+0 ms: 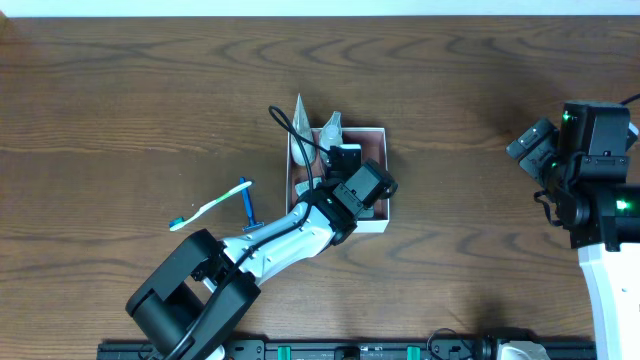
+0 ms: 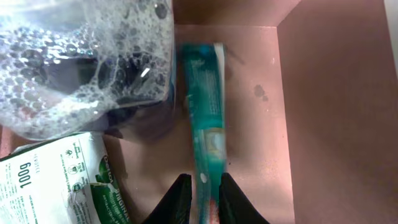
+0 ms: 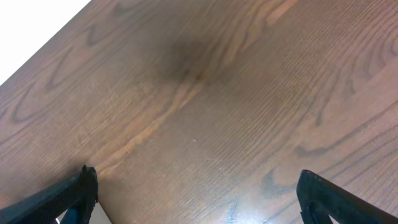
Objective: Pack container
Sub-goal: 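Lower the toothpaste tube into the box's right side and release, then move the left gripper to the green toothbrush and grasp its handle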
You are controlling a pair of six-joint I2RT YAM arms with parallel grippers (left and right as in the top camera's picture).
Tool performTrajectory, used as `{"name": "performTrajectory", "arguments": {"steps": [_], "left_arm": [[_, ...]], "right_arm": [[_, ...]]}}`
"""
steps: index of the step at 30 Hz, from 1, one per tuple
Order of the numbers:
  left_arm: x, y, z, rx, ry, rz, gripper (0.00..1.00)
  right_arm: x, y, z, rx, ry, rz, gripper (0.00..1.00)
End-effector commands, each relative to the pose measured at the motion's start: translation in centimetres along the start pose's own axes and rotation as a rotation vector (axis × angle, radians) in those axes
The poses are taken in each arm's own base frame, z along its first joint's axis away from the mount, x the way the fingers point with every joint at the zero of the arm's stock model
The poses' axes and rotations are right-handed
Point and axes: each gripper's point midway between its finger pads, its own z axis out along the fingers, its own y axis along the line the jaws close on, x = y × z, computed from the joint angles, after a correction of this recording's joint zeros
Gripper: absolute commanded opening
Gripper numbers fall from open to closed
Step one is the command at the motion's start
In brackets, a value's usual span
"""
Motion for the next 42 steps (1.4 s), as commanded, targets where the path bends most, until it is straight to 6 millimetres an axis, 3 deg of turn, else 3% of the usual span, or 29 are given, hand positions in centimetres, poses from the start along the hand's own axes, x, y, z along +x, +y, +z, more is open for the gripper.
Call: {"name": "performTrajectory", "arguments": {"steps": [1, 5, 8, 14, 16, 19, 22, 26, 28, 29, 30, 36, 38, 42], "left_arm": [[-1.0, -0.3, 0.0, -0.006, -0.031, -0.019, 0.17], [-2.2, -1.2, -0.4, 0.033, -0.074, -0.003, 0.17], [-4.0, -2.2, -1.9, 0.074, -0.123, 0.032, 0.17], [-7.2, -5.3, -8.4, 0.271, -0.2, 0.132, 0.17], [-7.6, -5.1, -10.8, 0.296, -0.215, 0.148, 0.25], [-7.9, -3.1, -13.7, 0.277, -0.216, 0.142, 0.29], [-7.3, 0.1, -15.6, 0.217, -0.184, 0.132, 0.31], [-5.8, 6.8, -16.6, -0.006, -0.119, 0.125, 0.32], [-5.0, 10.4, -16.8, -0.144, -0.078, 0.128, 0.51], [-4.7, 11.9, -16.8, -0.204, -0.061, 0.129, 0.69], [-4.5, 13.3, -16.7, -0.258, -0.046, 0.139, 0.79], [-3.8, 20.2, -14.0, -0.425, 0.066, 0.151, 0.88], [-3.8, 21.6, -12.8, -0.431, 0.103, 0.17, 0.89], [-3.0, 22.7, -9.9, -0.339, 0.216, 0.261, 0.89]], "right_arm": [[-0.4, -0.1, -0.2, 0.003, -0.011, -0.007, 0.99], [-0.4, -0.1, -0.2, 0.003, -0.01, -0.007, 0.99], [-0.4, -0.1, -0.2, 0.003, -0.011, -0.007, 0.99], [-0.4, -0.1, -0.2, 0.003, -0.01, -0.007, 0.99], [-0.4, -0.1, -0.2, 0.003, -0.011, -0.007, 0.99], [-0.4, -0.1, -0.2, 0.003, -0.011, -0.007, 0.99], [-0.4, -0.1, -0.2, 0.003, -0.01, -0.007, 0.99], [-0.4, -0.1, -0.2, 0.003, -0.011, -0.007, 0.99], [-0.4, -0.1, -0.2, 0.003, -0.011, -0.007, 0.99], [-0.4, -0.1, -0.2, 0.003, -0.011, -0.007, 0.99], [-0.4, -0.1, -0.2, 0.003, -0.011, -0.007, 0.99], [-0.4, -0.1, -0.2, 0.003, -0.011, -0.007, 0.99], [-0.4, -0.1, -0.2, 0.003, -0.011, -0.007, 0.99], [-0.4, -0.1, -0.2, 0.003, -0.01, -0.007, 0.99]]}}
